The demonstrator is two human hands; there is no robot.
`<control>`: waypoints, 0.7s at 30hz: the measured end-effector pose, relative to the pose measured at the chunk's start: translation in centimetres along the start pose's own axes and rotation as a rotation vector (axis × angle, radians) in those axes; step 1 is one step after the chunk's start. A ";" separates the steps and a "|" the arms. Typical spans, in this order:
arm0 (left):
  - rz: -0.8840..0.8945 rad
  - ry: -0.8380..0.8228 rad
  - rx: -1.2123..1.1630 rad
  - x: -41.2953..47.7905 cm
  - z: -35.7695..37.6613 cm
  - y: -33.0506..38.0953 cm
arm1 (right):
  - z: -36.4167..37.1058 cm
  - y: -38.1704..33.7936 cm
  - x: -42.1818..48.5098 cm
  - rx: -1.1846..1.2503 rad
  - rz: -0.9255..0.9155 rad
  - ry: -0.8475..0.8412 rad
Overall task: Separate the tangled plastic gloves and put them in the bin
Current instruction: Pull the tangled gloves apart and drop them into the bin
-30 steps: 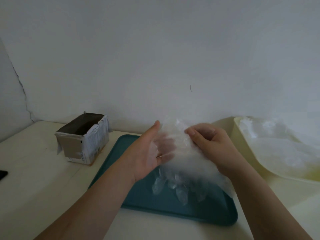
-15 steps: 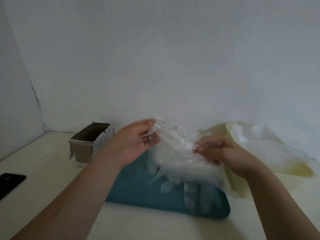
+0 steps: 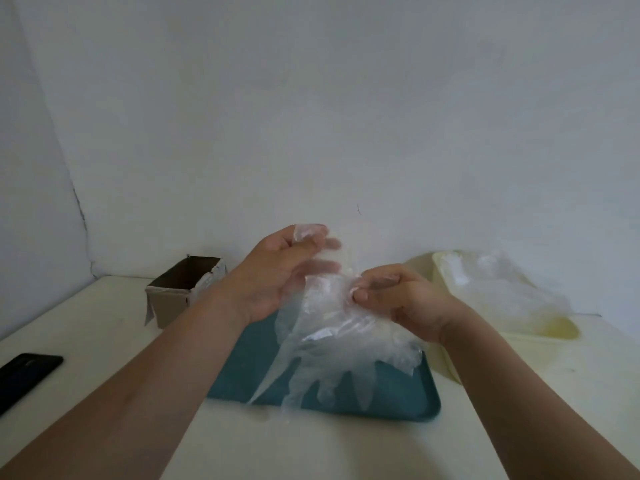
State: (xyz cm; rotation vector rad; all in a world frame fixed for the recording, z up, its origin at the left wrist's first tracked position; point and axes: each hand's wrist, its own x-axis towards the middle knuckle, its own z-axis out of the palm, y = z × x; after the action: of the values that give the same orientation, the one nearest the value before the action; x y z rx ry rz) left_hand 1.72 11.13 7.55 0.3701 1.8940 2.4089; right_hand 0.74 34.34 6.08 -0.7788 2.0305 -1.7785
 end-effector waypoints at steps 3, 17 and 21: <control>-0.194 -0.029 -0.006 -0.4 -0.3 -1.1 | 0.0 0.8 -0.2 0.026 0.007 0.066; -0.102 0.414 0.002 4.3 0.4 -3.4 | -6.3 -2.6 -2.8 -0.216 -0.078 0.559; -0.128 0.269 0.046 5.8 3.8 -2.3 | -8.9 -4.8 -3.7 -0.205 -0.075 0.561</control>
State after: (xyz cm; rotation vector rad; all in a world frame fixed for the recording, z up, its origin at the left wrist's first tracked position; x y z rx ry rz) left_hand -3.31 16.43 7.11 -0.0775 2.0080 2.4365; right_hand -0.55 43.36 11.92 -0.4388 2.5986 -2.0208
